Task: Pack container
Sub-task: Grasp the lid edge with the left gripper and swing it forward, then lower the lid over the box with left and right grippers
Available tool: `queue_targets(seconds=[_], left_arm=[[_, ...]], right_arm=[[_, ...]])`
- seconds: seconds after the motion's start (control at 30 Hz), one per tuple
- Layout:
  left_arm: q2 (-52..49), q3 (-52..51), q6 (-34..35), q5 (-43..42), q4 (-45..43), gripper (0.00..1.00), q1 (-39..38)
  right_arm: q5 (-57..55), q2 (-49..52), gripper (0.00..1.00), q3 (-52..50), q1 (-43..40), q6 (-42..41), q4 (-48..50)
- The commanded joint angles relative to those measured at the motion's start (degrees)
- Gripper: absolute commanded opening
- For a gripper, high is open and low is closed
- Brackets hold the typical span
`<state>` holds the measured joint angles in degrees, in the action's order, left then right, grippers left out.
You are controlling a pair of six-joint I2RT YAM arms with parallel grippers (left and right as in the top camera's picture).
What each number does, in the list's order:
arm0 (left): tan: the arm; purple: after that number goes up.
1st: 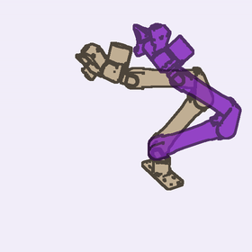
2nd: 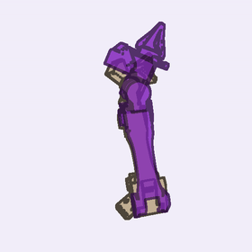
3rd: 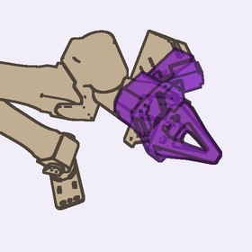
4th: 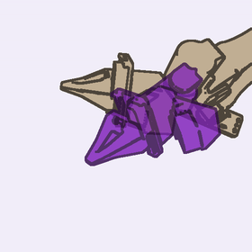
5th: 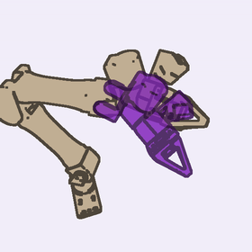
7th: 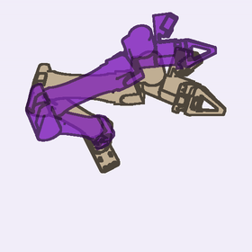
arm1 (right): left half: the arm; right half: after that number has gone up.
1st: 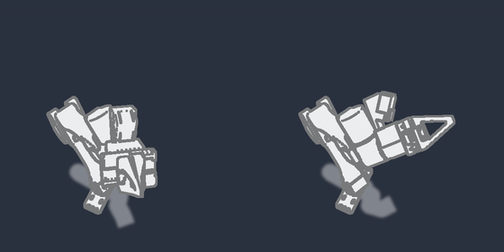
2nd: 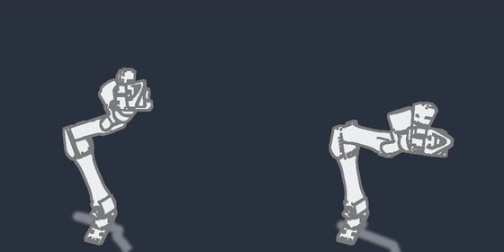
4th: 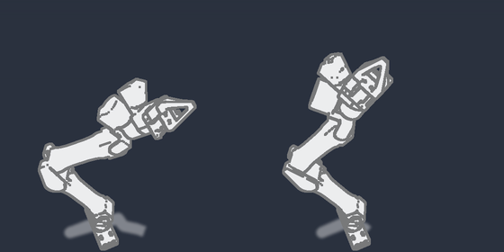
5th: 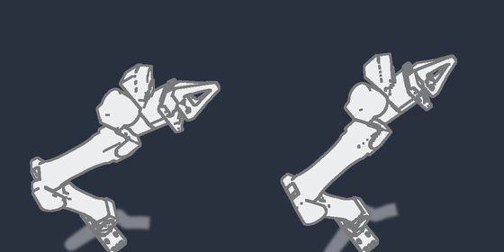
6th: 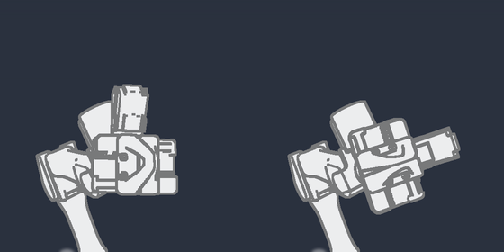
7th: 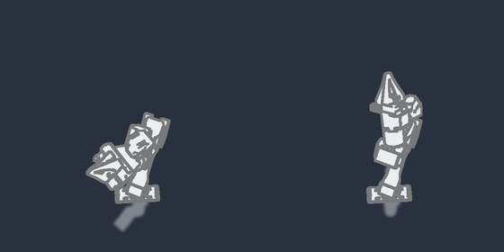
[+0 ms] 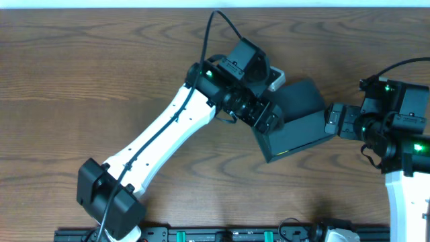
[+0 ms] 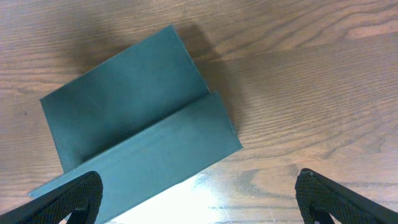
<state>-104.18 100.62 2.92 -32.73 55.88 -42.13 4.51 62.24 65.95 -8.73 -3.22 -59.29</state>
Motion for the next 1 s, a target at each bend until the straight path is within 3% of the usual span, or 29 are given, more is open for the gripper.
queue_targets(seconds=[0.0,0.2,0.43,0.7,0.97], left_arm=[[0.94,0.42,-0.55,3.26,2.45,0.95,-0.42],[0.50,-0.72,-0.17,18.49,0.92,0.95,-1.40],[-5.07,-0.94,0.50,20.92,-7.78,0.95,-1.36],[-12.70,-0.94,2.95,21.31,-8.39,0.95,-1.68],[-12.90,-0.90,3.10,20.37,-7.96,0.95,-4.81]], right_arm=[[1.57,0.02,0.99,0.68,-0.31,0.55,0.09],[3.02,0.02,0.99,0.68,-0.31,0.74,0.15],[3.08,0.02,0.99,0.68,-0.31,0.74,0.09],[3.48,0.02,0.99,0.68,-0.31,0.74,-0.07],[3.45,0.02,0.99,0.68,-0.31,0.74,-0.04]])
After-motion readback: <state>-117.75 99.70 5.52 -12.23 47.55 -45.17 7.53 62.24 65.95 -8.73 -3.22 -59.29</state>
